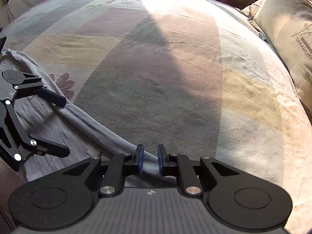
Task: Fold clothes
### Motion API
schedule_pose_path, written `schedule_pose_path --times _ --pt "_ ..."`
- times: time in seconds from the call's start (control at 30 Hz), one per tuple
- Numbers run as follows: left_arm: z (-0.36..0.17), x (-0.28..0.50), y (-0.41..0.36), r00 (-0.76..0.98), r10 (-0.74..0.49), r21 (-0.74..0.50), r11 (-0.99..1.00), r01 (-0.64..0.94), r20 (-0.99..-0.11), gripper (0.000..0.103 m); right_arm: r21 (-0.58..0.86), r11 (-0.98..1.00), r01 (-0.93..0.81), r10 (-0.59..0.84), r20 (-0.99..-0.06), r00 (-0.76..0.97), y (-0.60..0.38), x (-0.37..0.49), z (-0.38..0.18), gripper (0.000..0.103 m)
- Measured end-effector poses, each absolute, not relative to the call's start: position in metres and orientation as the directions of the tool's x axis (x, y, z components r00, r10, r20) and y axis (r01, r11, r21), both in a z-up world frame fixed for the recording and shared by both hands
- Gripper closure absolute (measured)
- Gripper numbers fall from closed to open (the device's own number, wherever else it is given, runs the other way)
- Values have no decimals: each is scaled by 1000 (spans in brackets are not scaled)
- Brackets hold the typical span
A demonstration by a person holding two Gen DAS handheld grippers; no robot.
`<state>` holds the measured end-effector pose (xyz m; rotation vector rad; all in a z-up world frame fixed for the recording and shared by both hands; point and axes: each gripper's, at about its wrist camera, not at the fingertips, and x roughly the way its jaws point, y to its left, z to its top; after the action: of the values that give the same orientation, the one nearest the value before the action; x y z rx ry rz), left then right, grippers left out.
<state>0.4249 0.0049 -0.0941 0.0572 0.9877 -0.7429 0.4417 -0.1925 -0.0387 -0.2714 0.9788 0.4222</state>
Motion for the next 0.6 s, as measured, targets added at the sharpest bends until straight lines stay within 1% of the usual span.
schedule_pose_path --times 0.07,0.17,0.23,0.33,0.37,0.4,0.5,0.57,0.6 --pt "-93 425 5 328 -542 -280 757 590 -774 1 16 847 -532 303 -836 457 -184 452 -37 78" --pt "-89 425 11 321 -553 -308 760 573 -769 1 92 768 -634 398 -844 360 -172 463 -48 77" --pt "-85 421 18 329 -547 -298 763 573 -770 1 129 736 -665 414 -862 291 -168 465 -60 77" --pt "-83 409 26 346 -524 -246 761 600 -778 1 120 706 -698 410 -872 265 -164 460 -60 77" --pt "-84 406 27 339 -511 -231 760 608 -790 1 109 701 -705 405 -875 266 -163 458 -58 79" --pt "-86 403 28 331 -498 -217 758 615 -801 1 99 695 -713 399 -877 268 -162 456 -57 85" --pt "-90 393 29 315 -483 -196 747 635 -817 1 25 665 -746 372 -877 303 -156 449 -53 94" --pt "-90 391 29 314 -480 -186 740 647 -819 1 -40 670 -741 346 -866 360 -155 452 -49 95" --pt "-90 390 29 314 -479 -182 737 651 -820 1 -73 671 -738 333 -859 388 -154 454 -46 99"
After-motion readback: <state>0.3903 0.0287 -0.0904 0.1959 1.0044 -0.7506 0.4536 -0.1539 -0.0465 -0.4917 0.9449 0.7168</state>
